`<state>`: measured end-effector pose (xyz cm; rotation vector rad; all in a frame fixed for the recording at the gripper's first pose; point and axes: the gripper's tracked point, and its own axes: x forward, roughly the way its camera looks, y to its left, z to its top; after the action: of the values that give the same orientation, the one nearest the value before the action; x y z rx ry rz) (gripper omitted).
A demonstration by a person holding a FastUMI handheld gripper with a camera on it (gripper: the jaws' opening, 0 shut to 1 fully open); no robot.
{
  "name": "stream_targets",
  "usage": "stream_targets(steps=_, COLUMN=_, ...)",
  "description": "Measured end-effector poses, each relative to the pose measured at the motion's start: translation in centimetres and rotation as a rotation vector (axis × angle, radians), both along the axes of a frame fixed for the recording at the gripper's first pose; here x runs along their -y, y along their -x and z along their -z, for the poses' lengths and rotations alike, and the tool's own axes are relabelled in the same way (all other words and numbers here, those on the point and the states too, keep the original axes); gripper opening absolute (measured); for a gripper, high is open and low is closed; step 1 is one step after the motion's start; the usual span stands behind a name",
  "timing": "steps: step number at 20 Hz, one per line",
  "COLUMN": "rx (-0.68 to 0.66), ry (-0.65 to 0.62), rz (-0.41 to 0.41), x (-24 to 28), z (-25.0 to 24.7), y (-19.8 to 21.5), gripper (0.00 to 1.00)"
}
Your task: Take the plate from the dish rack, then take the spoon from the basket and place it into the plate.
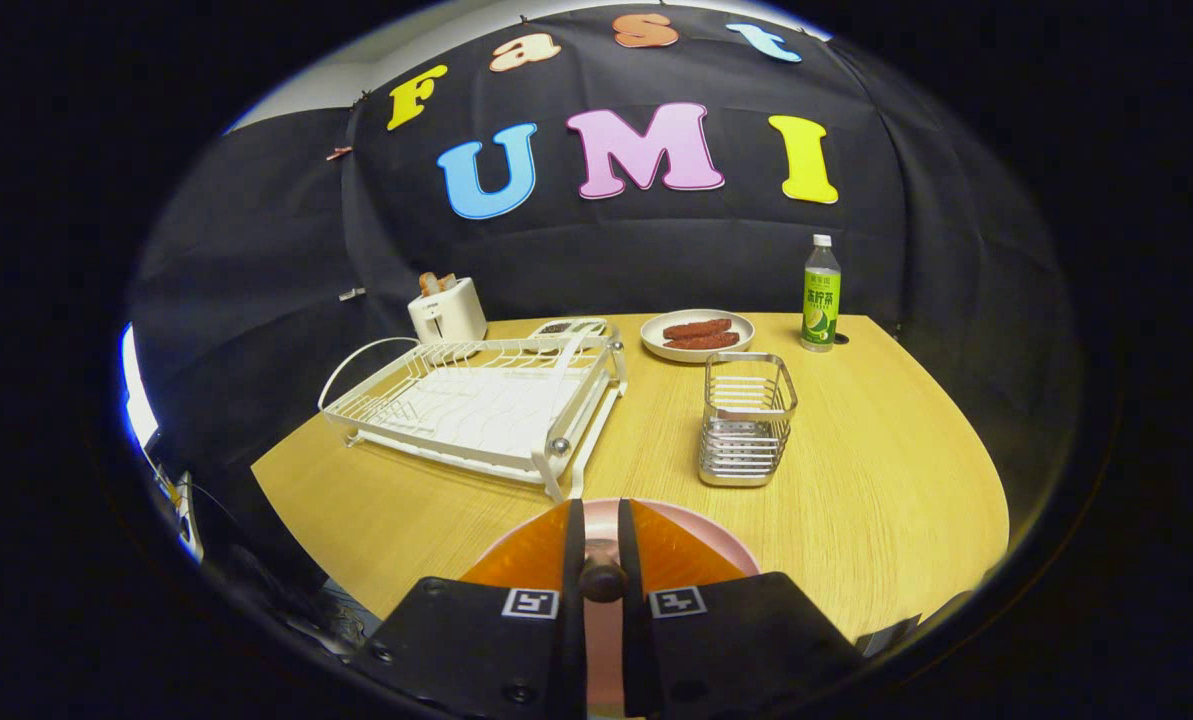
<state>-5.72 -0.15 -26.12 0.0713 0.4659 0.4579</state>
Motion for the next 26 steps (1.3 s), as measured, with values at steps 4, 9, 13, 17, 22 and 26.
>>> stream_targets(steps=4, rx=-0.044, ry=0.043, rz=0.012, x=0.3, z=1.2, y=0.8, gripper=0.23)
stream_targets(steps=9, rx=0.013, ry=0.040, rz=0.049, x=0.8, z=-2.8, y=-0.4, gripper=0.65)
stream_targets(steps=13, rx=0.134, ry=0.011, rz=0.087, x=2.0, z=-10.8, y=-1.6, gripper=0.95)
stream_targets(steps=17, rx=0.293, ry=-0.005, rz=0.172, x=4.6, z=-20.2, y=-0.9, gripper=1.00)
stream_targets(steps=22, rx=0.389, ry=-0.020, rz=0.313, x=9.2, z=-26.1, y=2.4, gripper=1.00)
stream_targets(steps=26, rx=0.397, ry=-0.021, rz=0.387, x=12.0, z=-27.0, y=5.7, gripper=1.00)
